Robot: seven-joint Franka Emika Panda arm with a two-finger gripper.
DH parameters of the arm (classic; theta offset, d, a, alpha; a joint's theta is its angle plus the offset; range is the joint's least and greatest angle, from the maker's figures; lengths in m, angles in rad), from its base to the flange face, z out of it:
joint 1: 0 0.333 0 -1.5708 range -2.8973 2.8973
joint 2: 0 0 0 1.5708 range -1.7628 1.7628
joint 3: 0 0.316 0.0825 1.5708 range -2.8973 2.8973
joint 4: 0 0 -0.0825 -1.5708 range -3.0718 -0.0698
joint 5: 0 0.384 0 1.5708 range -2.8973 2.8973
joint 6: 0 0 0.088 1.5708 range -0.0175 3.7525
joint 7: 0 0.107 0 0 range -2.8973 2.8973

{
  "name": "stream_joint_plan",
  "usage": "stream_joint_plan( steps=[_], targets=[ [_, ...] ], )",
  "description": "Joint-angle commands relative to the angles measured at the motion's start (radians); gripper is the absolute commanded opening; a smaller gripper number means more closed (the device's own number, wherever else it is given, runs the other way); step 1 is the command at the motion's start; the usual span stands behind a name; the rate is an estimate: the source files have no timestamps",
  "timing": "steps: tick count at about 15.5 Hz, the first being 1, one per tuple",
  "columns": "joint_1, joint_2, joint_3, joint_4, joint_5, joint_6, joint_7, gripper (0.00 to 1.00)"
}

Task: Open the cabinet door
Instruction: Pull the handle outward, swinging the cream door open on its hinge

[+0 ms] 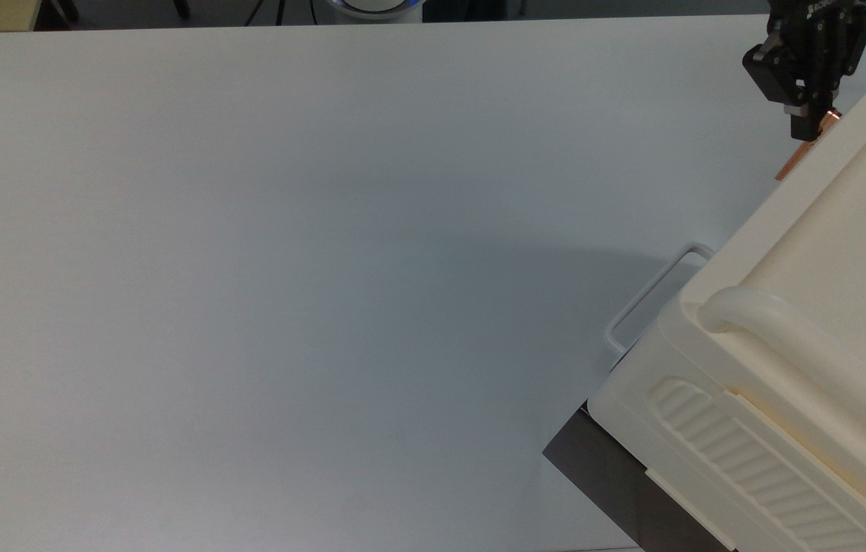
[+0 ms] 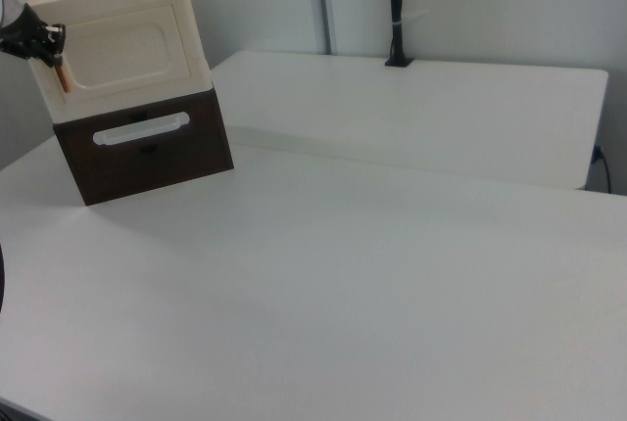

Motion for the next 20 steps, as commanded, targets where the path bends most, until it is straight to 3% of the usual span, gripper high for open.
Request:
stream_joint_plan(
  steps=[1, 4, 5, 6, 7, 8, 15, 20],
  targets=[
    [0.000, -0.094, -0.011, -0.057, -0.001, -0.136, 0.001, 0.05],
    [-0.017, -0.135, -0.016, -0.057, 0.000, -0.265, -0.023, 0.07],
    [-0.020, -0.148, -0.016, -0.057, 0.002, -0.317, -0.045, 0.12],
    [-0.025, -0.163, -0.017, -0.059, 0.004, -0.376, -0.054, 0.32],
    [-0.037, -0.177, -0.019, -0.059, 0.004, -0.435, -0.053, 0.59],
    [-0.057, -0.189, -0.019, -0.059, 0.004, -0.497, -0.057, 1.00],
    [-0.252, -0.261, -0.023, -0.052, -0.016, -0.831, -0.021, 1.00],
    [-0.378, -0.274, -0.022, -0.049, -0.101, -0.908, 0.067, 1.00]
  ],
)
